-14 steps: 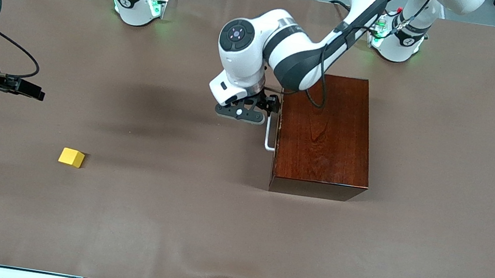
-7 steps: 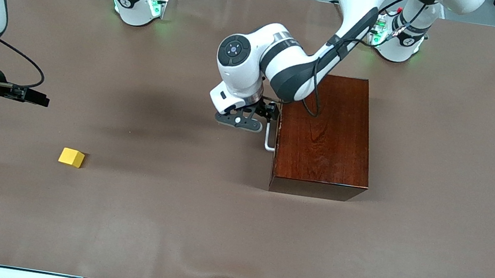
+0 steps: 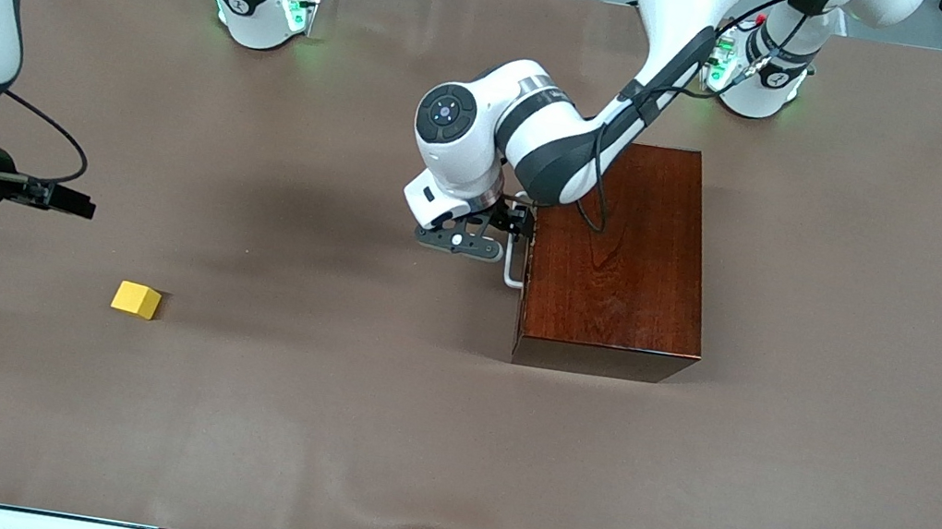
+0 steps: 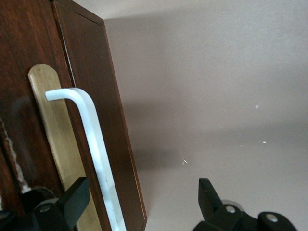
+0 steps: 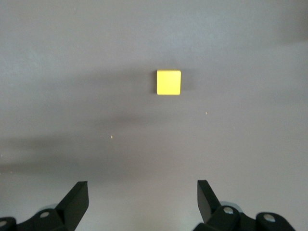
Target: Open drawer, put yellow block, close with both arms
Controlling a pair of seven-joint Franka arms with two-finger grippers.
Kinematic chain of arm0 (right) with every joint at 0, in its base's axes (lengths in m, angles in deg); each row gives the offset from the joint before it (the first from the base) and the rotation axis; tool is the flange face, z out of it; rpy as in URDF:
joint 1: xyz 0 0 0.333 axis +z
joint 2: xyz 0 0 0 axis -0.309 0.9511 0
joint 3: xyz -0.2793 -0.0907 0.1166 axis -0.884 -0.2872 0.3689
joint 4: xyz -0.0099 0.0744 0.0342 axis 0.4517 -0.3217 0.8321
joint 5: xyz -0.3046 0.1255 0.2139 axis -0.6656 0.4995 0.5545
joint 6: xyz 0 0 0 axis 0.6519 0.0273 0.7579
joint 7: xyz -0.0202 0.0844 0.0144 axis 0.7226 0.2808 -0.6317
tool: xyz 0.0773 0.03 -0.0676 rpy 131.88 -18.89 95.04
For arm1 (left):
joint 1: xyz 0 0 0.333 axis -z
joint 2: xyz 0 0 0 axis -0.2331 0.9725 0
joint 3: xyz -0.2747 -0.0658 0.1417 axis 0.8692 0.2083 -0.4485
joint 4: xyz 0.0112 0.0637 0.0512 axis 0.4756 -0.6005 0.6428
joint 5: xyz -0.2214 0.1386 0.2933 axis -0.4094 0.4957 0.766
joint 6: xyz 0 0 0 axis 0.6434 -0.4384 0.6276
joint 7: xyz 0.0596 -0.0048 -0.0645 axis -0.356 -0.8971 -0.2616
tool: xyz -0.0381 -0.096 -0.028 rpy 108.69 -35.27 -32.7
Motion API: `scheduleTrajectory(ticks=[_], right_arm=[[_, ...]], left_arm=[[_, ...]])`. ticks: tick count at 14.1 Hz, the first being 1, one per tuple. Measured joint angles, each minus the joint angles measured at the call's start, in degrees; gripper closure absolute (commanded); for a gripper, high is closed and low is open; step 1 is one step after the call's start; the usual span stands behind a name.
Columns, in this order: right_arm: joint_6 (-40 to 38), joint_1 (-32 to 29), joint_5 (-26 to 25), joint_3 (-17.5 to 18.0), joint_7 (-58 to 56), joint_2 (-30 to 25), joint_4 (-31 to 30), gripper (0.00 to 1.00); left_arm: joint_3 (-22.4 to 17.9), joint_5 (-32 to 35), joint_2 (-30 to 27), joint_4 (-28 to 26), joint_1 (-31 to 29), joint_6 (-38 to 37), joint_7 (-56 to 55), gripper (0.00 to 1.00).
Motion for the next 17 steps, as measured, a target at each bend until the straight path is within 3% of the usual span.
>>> scheduleTrajectory(ticks=[12, 17], right_arm=[[11.1, 0.3, -0.1, -0.8, -0.1, 7.6, -0.4, 0.0], [21.0, -1.0, -0.1, -1.1, -0.2, 9.1, -6.0, 0.0]], left_arm=[[-0.2, 1.0, 2.6, 0.1, 0.4, 2.6, -4.9, 0.0], [-0.2, 1.0, 2.7, 0.1, 0.4, 4.2, -8.5, 0.0]])
